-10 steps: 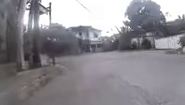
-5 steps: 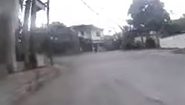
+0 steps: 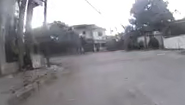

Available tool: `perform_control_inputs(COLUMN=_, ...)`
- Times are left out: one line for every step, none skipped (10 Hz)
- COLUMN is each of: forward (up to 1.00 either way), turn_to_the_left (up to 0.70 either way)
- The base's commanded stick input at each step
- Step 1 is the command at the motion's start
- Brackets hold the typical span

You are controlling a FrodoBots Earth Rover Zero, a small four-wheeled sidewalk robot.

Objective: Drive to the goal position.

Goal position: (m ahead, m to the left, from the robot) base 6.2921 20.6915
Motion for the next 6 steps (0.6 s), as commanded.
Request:
perform_control_inputs(forward=1.0, turn_to_the_left=0.0)
perform_control_inputs(forward=1.0, turn_to_the_left=0.0)
perform_control_inputs(forward=1.0, turn_to_the_left=0.0)
perform_control_inputs(forward=1.0, turn_to_the_left=0.0)
perform_control_inputs(forward=1.0, turn_to_the_left=0.0)
perform_control_inputs(forward=1.0, turn_to_the_left=0.0)
